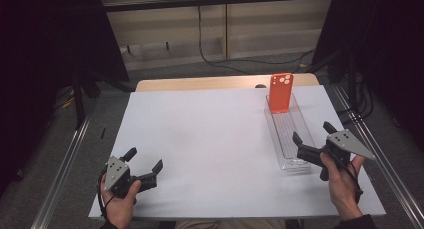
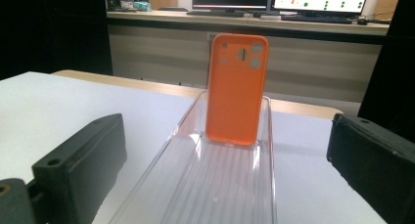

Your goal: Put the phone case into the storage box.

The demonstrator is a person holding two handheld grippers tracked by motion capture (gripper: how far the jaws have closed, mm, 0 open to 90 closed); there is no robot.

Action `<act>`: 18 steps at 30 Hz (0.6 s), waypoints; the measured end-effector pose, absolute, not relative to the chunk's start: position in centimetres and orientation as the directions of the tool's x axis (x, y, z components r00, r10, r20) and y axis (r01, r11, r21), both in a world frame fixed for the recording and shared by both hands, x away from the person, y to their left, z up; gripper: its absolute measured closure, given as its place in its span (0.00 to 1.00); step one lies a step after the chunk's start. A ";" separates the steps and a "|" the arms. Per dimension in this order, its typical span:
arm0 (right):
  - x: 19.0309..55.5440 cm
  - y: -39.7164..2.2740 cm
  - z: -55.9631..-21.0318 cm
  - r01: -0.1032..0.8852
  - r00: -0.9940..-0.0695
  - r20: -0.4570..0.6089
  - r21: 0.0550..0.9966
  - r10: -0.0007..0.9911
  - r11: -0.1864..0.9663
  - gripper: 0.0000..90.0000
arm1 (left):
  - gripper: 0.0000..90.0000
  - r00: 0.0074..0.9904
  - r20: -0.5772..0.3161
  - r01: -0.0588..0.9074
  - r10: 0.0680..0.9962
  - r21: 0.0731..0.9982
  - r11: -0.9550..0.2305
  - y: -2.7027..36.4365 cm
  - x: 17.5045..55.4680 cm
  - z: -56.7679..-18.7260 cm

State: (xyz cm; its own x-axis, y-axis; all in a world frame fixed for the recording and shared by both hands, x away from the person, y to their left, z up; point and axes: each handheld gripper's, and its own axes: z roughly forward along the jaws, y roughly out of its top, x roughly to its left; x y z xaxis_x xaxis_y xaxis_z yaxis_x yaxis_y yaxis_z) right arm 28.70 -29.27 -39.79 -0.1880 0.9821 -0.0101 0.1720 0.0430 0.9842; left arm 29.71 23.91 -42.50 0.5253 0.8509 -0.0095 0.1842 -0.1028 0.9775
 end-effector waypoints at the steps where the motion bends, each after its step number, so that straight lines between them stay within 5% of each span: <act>1: 28.5 -29.3 -39.9 0.173 -0.188 -0.011 0.984 0.982 0.045 0.01 | 0.03 0.524 -0.008 0.185 0.852 0.977 -0.104 23.9 29.7 -42.5; 18: 26.1 -29.3 -41.2 0.162 -0.199 -0.009 0.986 0.980 0.041 0.01 | 0.03 0.519 -0.019 0.194 0.854 0.976 -0.097 23.9 29.6 -42.5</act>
State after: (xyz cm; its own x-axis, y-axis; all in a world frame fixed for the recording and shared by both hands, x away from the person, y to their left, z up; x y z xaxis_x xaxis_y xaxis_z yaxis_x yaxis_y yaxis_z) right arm 26.07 -29.30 -41.22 -0.1990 0.9800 -0.0086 0.1617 0.0415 0.9860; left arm 29.58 23.91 -42.50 0.5191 0.8545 -0.0188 0.1945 -0.0967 0.9761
